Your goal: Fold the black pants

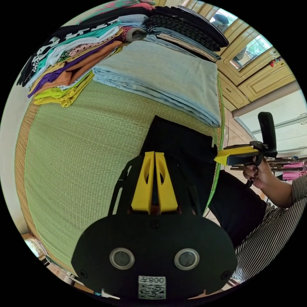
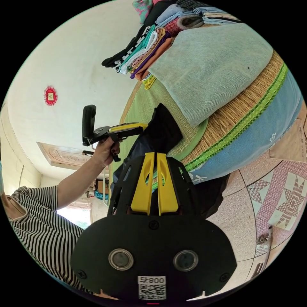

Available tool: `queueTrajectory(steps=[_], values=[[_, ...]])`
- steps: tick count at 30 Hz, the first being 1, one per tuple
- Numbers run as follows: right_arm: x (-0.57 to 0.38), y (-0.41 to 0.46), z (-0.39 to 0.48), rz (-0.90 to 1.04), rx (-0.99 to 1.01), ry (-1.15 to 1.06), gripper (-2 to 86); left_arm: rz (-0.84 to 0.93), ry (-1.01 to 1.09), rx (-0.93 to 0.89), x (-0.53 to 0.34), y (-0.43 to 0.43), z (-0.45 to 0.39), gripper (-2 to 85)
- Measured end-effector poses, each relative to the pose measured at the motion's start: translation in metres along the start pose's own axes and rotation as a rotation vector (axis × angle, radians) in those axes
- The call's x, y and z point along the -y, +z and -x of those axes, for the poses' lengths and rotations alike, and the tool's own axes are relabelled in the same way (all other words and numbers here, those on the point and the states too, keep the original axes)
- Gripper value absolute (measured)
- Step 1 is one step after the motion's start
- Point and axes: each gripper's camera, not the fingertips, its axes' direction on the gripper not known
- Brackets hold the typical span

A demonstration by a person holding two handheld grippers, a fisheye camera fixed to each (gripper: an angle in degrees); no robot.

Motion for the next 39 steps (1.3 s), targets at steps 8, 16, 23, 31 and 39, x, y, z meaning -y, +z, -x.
queueTrajectory(steps=[8, 16, 23, 31, 39], values=[[-0.003, -0.014, 0.008, -0.036, 0.057, -0.028, 0.7, -0.175, -0.076, -0.057, -0.024, -0.036, 0.002, 0.1], [0.000, -0.026, 0.022, -0.079, 0.082, -0.049, 0.7, -0.208, -0.082, -0.020, -0.022, -0.041, 0.005, 0.1], [-0.008, -0.020, 0.008, -0.068, 0.078, 0.071, 0.4, -0.092, -0.065, 0.016, -0.017, -0.003, 0.007, 0.1], [-0.009, -0.033, 0.034, -0.100, 0.026, 0.068, 0.0, -0.094, -0.083, 0.002, -0.043, 0.013, 0.016, 0.3], [0.005, -0.023, 0.133, -0.076, -0.207, -0.190, -0.1, -0.209, -0.092, -0.017, -0.091, 0.003, 0.023, 0.2]])
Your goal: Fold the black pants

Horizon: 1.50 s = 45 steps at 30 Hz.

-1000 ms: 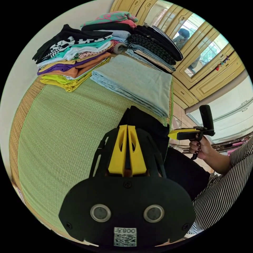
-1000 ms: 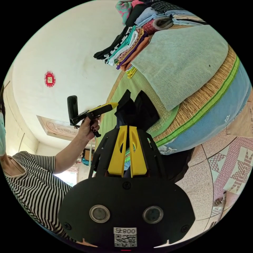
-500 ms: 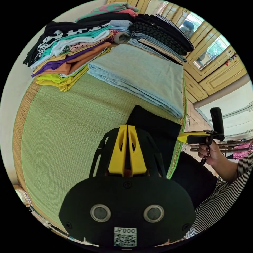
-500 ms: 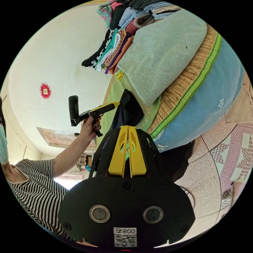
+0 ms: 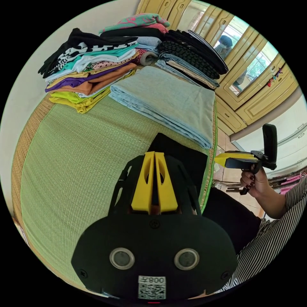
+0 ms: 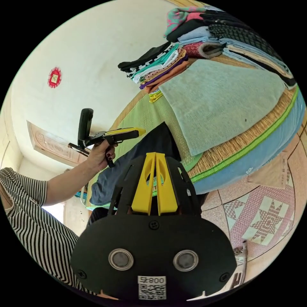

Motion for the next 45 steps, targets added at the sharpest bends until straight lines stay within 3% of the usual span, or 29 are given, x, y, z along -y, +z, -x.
queueTrajectory(steps=[6, 11, 15, 18, 26, 34, 39, 45], values=[[0.018, 0.039, 0.047, 0.164, -0.269, -0.121, 0.0, 0.054, -0.015, 0.005, -0.024, 0.020, 0.017, 0.1], [0.026, 0.041, 0.082, 0.167, -0.305, -0.170, 0.0, 0.095, -0.017, 0.007, -0.052, 0.031, 0.035, 0.1], [0.028, 0.047, 0.122, 0.177, -0.415, -0.269, 0.1, 0.013, -0.039, -0.020, -0.085, 0.016, 0.053, 0.1], [0.030, 0.050, 0.144, 0.165, -0.452, -0.295, 0.1, 0.098, -0.047, -0.041, -0.107, 0.029, 0.069, 0.1], [0.051, 0.046, 0.180, 0.173, -0.394, -0.236, 0.1, -0.011, -0.108, -0.088, -0.196, -0.001, 0.104, 0.1], [0.076, 0.036, 0.221, 0.149, -0.458, -0.187, 0.1, -0.048, -0.450, -0.011, -0.399, -0.052, 0.179, 0.1], [0.099, 0.044, 0.271, 0.145, -0.350, -0.236, 0.1, 0.023, -0.681, 0.020, -0.510, -0.048, 0.223, 0.1], [0.117, 0.095, 0.359, 0.266, -0.140, -0.429, 0.1, -0.106, -0.757, -0.056, -0.595, -0.062, 0.248, 0.1]])
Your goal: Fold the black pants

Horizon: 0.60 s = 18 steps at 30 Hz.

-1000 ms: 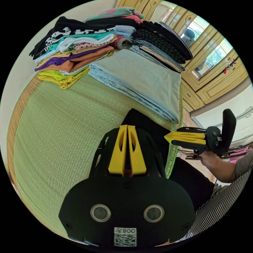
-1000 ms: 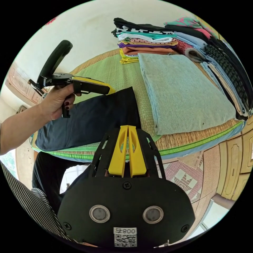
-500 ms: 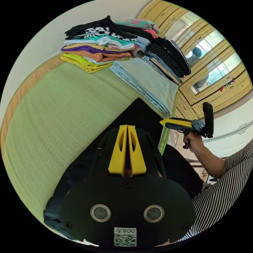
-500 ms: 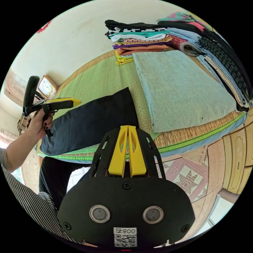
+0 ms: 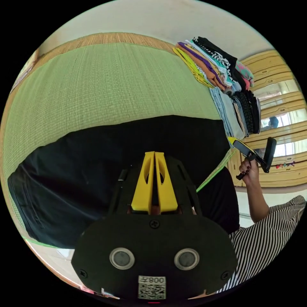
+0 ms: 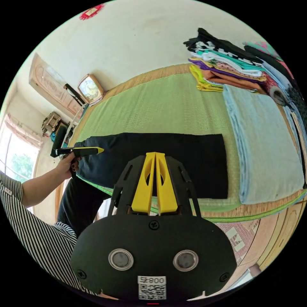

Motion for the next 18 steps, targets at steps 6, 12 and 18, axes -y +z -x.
queueTrajectory(steps=[6, 12, 18], values=[[0.080, 0.041, 0.084, 0.061, 0.239, -0.233, 0.8, -0.151, -0.076, 0.013, -0.041, -0.048, 0.088, 0.1], [0.167, 0.102, 0.163, 0.192, 0.400, -0.407, 4.7, -0.020, -0.155, 0.117, -0.083, -0.040, 0.166, 0.1], [0.223, 0.169, 0.218, 0.406, 0.434, -0.472, 5.4, -0.090, -0.170, 0.044, -0.118, -0.042, 0.213, 0.2]])
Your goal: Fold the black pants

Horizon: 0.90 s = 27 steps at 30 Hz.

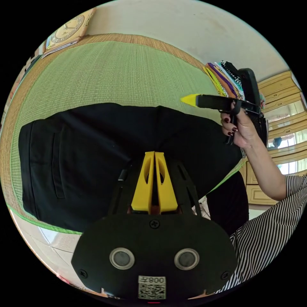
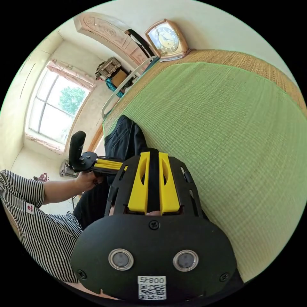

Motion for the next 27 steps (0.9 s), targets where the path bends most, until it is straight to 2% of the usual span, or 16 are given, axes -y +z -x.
queueTrajectory(steps=[3, 11, 19, 27], values=[[0.016, 0.018, 0.008, 0.080, 0.078, -0.026, 4.1, -0.009, 0.001, -0.033, -0.007, -0.003, 0.023, 0.3], [0.013, 0.022, 0.050, -0.038, 0.001, -0.074, 1.7, -0.166, 0.034, -0.083, -0.013, -0.040, 0.067, 2.1], [0.036, 0.033, 0.063, 0.006, 0.010, -0.069, 0.4, -0.018, 0.204, 0.014, 0.025, -0.022, 0.084, 5.2], [0.061, 0.029, 0.078, 0.031, 0.007, -0.085, 0.3, 0.059, 0.221, 0.031, 0.020, -0.019, 0.103, 2.2]])
